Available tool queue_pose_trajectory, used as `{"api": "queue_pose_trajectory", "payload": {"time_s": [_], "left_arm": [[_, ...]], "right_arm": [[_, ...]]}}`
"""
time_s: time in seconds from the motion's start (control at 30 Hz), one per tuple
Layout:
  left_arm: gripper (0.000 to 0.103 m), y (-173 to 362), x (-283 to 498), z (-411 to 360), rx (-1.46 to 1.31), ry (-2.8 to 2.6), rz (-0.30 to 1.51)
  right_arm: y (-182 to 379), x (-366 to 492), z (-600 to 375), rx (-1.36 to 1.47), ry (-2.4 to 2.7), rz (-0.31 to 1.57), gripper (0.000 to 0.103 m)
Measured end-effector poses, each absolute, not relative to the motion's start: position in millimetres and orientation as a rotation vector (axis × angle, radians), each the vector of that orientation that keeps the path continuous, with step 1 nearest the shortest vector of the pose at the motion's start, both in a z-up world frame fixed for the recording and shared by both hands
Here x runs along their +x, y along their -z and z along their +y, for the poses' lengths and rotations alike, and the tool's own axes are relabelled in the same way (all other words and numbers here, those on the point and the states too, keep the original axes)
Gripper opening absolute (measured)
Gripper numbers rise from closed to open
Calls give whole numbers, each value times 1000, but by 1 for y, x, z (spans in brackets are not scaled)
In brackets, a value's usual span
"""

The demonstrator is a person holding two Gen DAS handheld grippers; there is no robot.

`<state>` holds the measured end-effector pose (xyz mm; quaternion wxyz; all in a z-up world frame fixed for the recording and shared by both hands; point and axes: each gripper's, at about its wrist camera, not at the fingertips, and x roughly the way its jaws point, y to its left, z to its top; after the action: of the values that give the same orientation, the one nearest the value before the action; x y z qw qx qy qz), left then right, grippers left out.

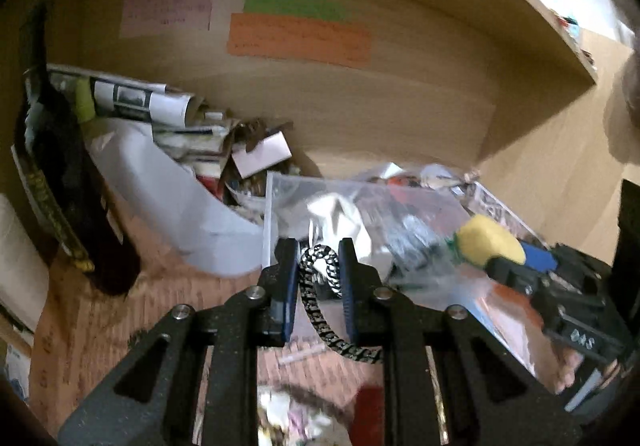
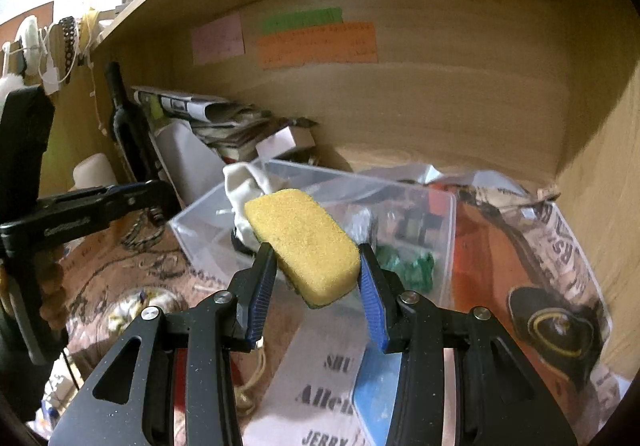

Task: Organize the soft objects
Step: 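Drop the sponge and chain strap into the clear box while both tools open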

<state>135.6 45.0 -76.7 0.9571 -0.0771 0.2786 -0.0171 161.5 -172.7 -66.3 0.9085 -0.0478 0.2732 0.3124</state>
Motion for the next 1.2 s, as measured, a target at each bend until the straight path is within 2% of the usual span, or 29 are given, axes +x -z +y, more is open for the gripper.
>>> {"api": "queue_pose_trajectory", "payload": {"time_s": [0.53, 0.63, 0.67, 0.73, 0.8, 0.83, 0.97, 1.1, 1.2], "left_arm": [[19, 117, 201, 49, -127, -18, 685], [26, 117, 199, 46, -106, -15, 683], [30, 116, 198, 45, -105, -10, 686], [35, 115, 195, 44, -105, 3, 687], [41, 113, 191, 42, -100, 13, 685], [43, 112, 189, 42, -98, 19, 685], [62, 100, 174, 37, -74, 22, 649], [70, 85, 151, 37, -59, 31, 603], [79, 76, 132, 39, -57, 32, 576]], "right_arm": [[101, 209, -142, -149, -625, 688, 38], [103, 210, -143, -155, -616, 693, 42], [104, 210, -143, -160, -611, 695, 45], [103, 208, -143, -167, -599, 682, 60], [100, 206, -144, -173, -590, 664, 64], [98, 205, -144, -173, -588, 657, 66], [89, 201, -149, -164, -579, 624, 73], [76, 188, -155, -156, -589, 590, 75], [67, 174, -158, -156, -602, 561, 83]]}}
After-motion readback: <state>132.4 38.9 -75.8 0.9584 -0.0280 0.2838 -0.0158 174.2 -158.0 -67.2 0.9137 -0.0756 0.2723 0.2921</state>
